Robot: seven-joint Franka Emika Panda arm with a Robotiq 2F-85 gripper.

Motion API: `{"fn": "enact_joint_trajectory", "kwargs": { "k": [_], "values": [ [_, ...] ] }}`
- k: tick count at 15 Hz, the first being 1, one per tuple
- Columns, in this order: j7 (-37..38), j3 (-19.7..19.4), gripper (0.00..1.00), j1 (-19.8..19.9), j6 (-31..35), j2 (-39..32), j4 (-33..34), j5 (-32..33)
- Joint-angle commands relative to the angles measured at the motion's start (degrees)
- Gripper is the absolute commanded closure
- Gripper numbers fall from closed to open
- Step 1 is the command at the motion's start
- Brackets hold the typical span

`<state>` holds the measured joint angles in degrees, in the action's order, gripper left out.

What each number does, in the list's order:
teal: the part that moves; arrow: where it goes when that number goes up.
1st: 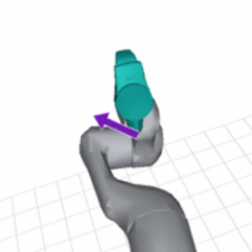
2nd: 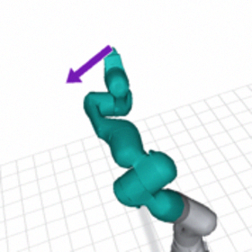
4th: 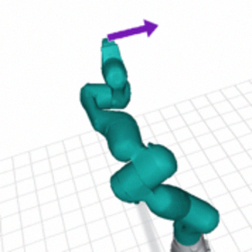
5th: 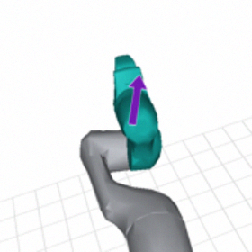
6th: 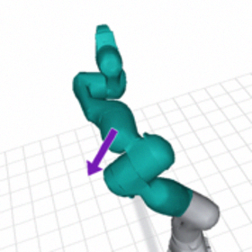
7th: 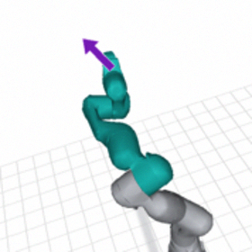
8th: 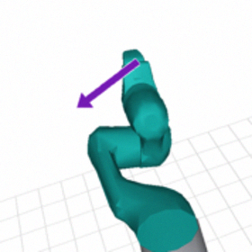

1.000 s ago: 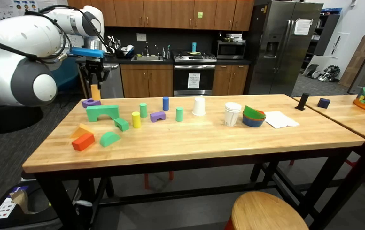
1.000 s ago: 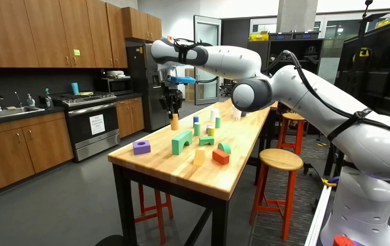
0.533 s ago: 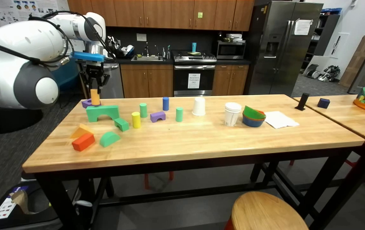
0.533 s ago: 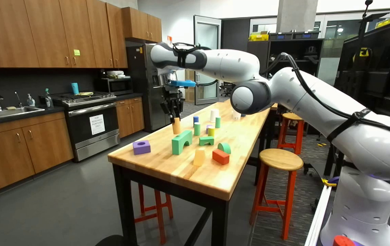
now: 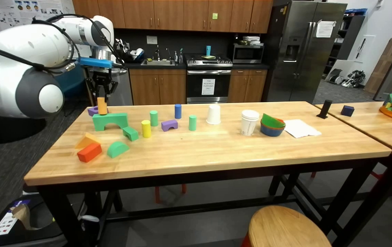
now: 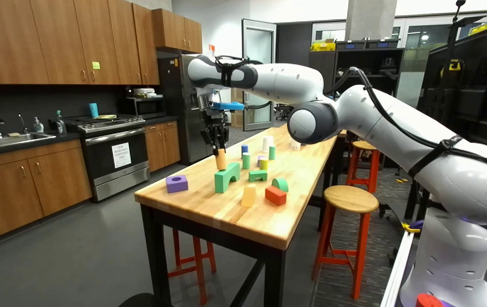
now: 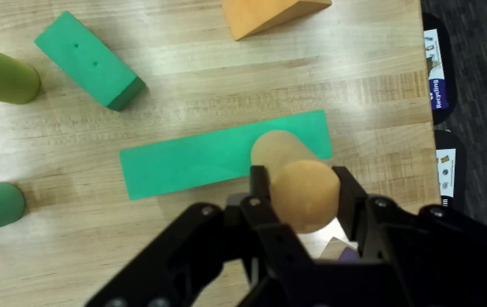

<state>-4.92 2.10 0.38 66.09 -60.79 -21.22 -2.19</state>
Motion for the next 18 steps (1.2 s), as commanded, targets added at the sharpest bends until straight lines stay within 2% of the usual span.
{"fn": "enact_joint_trajectory", "kwargs": {
  "k": [1, 12, 18],
  "values": [
    [0.92, 0.14, 0.85, 0.09, -0.04, 1.14, -1.03, -0.35],
    [-0.12, 1.20, 0.85, 0.27, -3.17, 1.11, 0.20, -1.19],
    [0.97, 0.86, 0.85, 0.20, -0.81, 2.08, -0.97, -0.88]
  ]
}}
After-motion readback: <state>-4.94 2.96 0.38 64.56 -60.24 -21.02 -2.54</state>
